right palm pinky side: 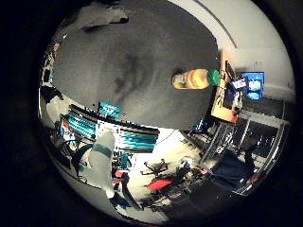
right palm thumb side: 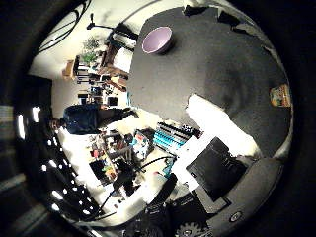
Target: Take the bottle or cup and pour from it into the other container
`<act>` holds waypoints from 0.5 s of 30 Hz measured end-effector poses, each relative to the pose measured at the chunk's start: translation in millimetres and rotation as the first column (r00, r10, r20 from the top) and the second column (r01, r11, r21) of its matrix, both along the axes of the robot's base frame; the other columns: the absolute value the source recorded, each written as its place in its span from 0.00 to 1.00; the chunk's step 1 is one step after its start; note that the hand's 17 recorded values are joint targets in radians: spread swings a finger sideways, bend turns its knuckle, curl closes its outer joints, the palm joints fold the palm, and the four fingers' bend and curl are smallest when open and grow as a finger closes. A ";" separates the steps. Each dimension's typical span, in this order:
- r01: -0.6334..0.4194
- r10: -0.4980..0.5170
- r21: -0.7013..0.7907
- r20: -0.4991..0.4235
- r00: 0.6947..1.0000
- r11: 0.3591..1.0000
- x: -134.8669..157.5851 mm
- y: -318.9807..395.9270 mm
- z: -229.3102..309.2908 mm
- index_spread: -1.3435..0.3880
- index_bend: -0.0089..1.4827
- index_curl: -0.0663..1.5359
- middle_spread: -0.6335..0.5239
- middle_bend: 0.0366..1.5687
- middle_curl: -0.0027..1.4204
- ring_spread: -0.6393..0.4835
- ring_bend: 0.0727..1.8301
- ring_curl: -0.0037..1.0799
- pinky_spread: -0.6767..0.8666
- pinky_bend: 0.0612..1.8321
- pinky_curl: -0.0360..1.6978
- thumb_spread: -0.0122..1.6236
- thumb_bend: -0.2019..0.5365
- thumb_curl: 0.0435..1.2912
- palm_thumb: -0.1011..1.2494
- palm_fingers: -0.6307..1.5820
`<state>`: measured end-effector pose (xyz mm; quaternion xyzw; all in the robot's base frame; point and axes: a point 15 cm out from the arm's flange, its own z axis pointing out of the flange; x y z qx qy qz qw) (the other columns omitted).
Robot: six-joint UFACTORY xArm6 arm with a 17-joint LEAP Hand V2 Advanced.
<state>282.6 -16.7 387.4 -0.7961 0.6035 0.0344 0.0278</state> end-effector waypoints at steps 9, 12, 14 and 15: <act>0.010 -0.012 0.044 0.039 0.999 0.999 -2.6 5.6 10.6 0.58 0.14 0.32 0.45 0.27 0.33 0.49 0.43 0.21 0.56 0.49 0.01 0.68 0.25 0.29 0.67 0.48; 0.062 -0.064 0.055 0.049 0.997 0.997 -3.0 -9.0 13.3 0.58 0.13 0.32 0.44 0.28 0.33 0.48 0.44 0.21 0.55 0.49 0.01 0.68 0.25 0.29 0.67 0.48; 0.096 -0.102 0.086 0.060 0.993 0.992 -1.6 -17.8 16.0 0.58 0.14 0.32 0.43 0.29 0.33 0.47 0.44 0.21 0.55 0.49 0.01 0.68 0.25 0.30 0.67 0.48; 0.109 -0.117 0.111 0.068 0.991 0.988 -0.8 -21.4 17.6 0.58 0.14 0.32 0.43 0.29 0.33 0.47 0.44 0.21 0.55 0.49 0.01 0.68 0.25 0.30 0.67 0.49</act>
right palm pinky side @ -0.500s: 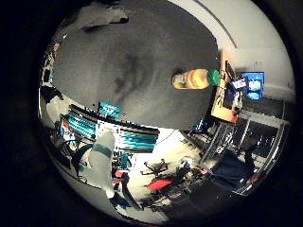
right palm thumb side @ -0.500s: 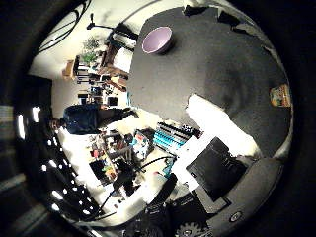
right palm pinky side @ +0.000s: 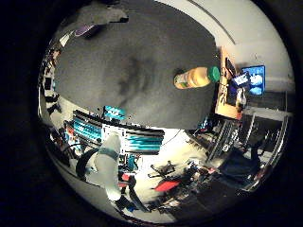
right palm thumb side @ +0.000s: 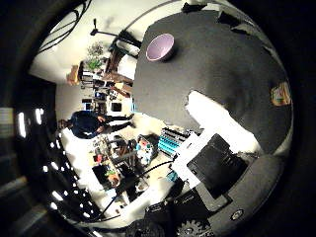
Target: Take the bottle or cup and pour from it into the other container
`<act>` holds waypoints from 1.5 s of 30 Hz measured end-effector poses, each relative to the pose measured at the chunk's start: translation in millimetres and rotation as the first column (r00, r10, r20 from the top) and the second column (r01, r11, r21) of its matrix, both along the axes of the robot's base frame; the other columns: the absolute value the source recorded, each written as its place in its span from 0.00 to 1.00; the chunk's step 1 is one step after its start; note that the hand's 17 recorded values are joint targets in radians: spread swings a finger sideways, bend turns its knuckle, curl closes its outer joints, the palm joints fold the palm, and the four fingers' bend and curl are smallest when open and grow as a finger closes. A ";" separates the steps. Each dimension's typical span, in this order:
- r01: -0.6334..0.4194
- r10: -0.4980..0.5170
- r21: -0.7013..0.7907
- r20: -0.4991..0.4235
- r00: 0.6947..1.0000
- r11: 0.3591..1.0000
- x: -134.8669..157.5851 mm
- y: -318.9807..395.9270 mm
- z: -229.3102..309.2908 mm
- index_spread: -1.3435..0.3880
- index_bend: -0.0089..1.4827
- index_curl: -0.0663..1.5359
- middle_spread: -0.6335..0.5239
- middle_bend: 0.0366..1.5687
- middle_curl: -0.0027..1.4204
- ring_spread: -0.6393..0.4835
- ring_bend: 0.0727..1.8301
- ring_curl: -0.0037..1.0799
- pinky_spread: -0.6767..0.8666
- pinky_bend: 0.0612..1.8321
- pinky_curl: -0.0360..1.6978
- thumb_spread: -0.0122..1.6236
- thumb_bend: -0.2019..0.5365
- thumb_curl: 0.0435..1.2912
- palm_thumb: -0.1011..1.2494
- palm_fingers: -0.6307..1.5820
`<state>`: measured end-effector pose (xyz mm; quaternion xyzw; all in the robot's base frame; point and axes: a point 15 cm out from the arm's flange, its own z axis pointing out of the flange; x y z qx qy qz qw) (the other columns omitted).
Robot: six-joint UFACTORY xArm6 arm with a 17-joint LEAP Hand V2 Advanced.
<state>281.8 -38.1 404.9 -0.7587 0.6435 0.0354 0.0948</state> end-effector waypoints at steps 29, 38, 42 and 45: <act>0.208 -0.354 0.379 0.371 0.859 0.902 64.7 -168.4 77.6 0.60 0.14 0.31 0.46 0.27 0.32 0.52 0.39 0.19 0.64 0.50 0.01 0.66 0.24 0.30 0.60 0.45; 0.266 -0.439 0.456 0.331 0.835 0.849 62.3 -231.8 58.4 0.61 0.13 0.30 0.46 0.27 0.31 0.54 0.37 0.18 0.67 0.47 0.01 0.65 0.24 0.29 0.58 0.45; 0.273 -0.457 0.477 0.327 0.827 0.836 65.1 -258.5 45.8 0.63 0.12 0.28 0.47 0.29 0.32 0.55 0.38 0.19 0.67 0.46 0.01 0.65 0.24 0.29 0.56 0.43; 0.289 -0.491 0.512 0.319 0.810 0.809 67.6 -286.5 34.6 0.64 0.12 0.27 0.48 0.29 0.31 0.55 0.39 0.19 0.68 0.47 0.02 0.65 0.24 0.28 0.55 0.42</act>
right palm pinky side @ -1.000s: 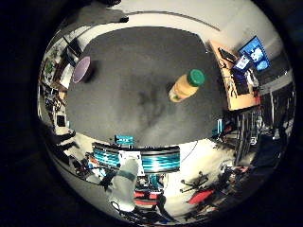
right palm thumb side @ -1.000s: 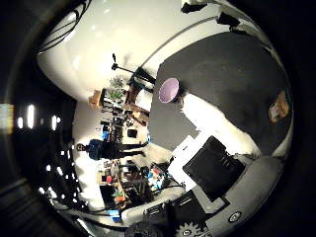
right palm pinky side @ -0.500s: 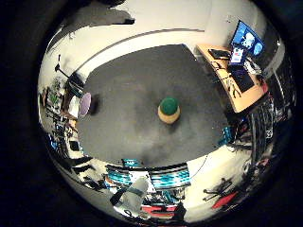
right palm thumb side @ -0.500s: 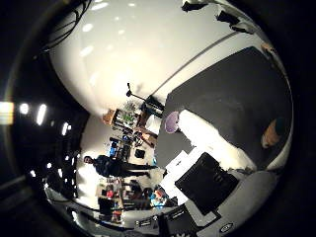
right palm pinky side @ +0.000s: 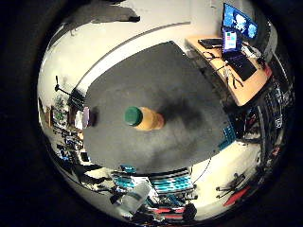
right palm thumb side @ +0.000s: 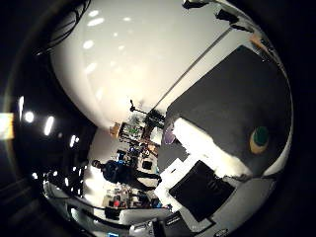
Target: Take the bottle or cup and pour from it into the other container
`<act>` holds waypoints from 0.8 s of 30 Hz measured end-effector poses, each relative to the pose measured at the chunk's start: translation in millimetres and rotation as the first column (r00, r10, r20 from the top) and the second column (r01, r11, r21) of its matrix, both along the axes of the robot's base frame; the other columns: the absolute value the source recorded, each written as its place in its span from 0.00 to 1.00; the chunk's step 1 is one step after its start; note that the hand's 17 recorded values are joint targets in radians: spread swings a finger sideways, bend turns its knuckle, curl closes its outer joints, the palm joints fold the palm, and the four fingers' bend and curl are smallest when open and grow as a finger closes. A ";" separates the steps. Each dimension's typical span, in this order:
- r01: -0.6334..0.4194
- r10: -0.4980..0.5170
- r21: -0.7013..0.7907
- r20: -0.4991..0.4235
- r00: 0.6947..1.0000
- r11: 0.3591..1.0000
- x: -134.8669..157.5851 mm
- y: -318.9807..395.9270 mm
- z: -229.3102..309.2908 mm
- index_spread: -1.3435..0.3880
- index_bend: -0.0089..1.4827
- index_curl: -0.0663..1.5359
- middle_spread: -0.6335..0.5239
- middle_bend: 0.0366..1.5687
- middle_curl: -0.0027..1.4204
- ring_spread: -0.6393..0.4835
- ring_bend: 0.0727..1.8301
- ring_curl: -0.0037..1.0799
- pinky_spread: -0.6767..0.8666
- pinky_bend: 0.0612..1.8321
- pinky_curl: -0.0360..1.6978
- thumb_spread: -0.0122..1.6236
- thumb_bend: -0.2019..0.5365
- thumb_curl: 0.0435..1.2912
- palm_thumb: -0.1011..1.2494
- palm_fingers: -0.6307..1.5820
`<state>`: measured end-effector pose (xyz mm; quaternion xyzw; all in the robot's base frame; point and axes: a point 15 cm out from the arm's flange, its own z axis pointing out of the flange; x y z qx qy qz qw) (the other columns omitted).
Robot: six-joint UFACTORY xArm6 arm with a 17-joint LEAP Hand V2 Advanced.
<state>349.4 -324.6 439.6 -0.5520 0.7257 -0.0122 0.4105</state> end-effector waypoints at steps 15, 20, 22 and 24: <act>0.047 -0.056 0.169 0.047 0.997 0.984 -9.8 -62.8 -68.2 0.64 0.13 0.26 0.49 0.29 0.31 0.58 0.39 0.20 0.69 0.46 0.02 0.66 0.24 0.25 0.50 0.42; 0.035 -0.045 0.195 0.050 0.998 0.980 -16.3 -68.6 -87.1 0.65 0.13 0.26 0.49 0.30 0.31 0.59 0.39 0.20 0.69 0.45 0.02 0.66 0.24 0.25 0.49 0.42; 0.020 -0.032 0.200 0.056 0.998 0.980 -17.0 -68.1 -92.5 0.65 0.13 0.26 0.50 0.30 0.31 0.60 0.38 0.20 0.70 0.44 0.02 0.66 0.24 0.25 0.49 0.42; -0.001 -0.012 0.196 0.068 0.998 0.981 -16.9 -67.4 -98.2 0.65 0.13 0.27 0.50 0.30 0.31 0.60 0.38 0.20 0.70 0.43 0.01 0.66 0.25 0.25 0.51 0.42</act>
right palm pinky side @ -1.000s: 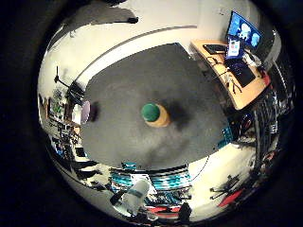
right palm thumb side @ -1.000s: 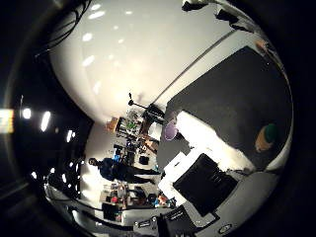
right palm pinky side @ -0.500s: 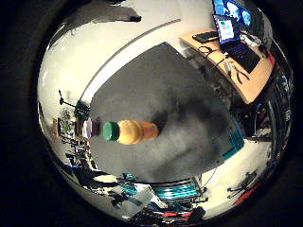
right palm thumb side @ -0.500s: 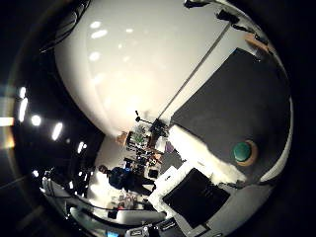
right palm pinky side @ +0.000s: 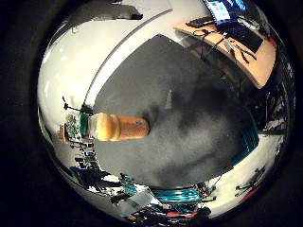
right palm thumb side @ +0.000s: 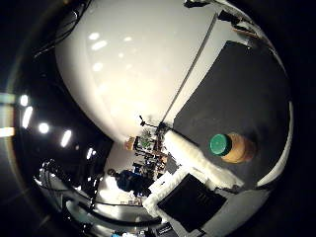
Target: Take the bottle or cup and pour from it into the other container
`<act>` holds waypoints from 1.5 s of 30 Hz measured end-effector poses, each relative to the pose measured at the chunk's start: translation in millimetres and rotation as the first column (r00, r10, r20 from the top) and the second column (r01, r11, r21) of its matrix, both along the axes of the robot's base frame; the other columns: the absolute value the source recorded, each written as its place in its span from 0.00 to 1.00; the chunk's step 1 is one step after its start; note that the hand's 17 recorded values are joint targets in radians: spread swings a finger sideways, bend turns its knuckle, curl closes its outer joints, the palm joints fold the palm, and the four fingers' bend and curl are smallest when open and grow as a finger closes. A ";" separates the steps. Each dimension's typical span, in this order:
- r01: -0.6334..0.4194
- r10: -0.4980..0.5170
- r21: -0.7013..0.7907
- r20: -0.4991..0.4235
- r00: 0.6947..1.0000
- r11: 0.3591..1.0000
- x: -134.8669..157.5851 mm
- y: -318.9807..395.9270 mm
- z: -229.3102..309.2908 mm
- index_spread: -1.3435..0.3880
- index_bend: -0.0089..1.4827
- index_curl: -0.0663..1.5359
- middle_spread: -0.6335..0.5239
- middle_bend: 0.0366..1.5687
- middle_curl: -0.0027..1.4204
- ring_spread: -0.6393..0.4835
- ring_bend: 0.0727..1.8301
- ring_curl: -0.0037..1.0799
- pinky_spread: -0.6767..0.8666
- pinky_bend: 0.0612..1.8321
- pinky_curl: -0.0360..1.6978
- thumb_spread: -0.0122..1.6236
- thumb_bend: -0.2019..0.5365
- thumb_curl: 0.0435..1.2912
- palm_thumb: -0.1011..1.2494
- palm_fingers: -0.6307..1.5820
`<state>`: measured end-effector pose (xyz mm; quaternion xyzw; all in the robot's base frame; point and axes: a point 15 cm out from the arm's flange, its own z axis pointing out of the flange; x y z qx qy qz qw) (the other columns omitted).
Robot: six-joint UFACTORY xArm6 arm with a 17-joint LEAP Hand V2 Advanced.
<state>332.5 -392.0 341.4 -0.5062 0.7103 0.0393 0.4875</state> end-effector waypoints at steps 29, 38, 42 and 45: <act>-0.101 0.108 0.111 -0.053 0.993 0.989 -15.9 22.6 -106.8 0.65 0.12 0.25 0.51 0.28 0.30 0.63 0.34 0.20 0.72 0.38 0.02 0.65 0.24 0.24 0.50 0.40; -0.144 0.152 0.105 -0.070 0.986 0.984 -6.1 43.2 -119.5 0.65 0.12 0.25 0.53 0.27 0.29 0.65 0.33 0.20 0.72 0.38 0.02 0.64 0.24 0.24 0.50 0.39; -0.160 0.169 0.106 -0.075 0.983 0.981 0.9 50.5 -122.4 0.65 0.12 0.24 0.53 0.26 0.29 0.65 0.33 0.20 0.72 0.38 0.02 0.64 0.24 0.23 0.50 0.39; -0.169 0.179 0.116 -0.082 0.980 0.979 5.2 59.2 -129.3 0.65 0.12 0.24 0.53 0.26 0.29 0.65 0.33 0.21 0.72 0.38 0.02 0.64 0.24 0.24 0.51 0.39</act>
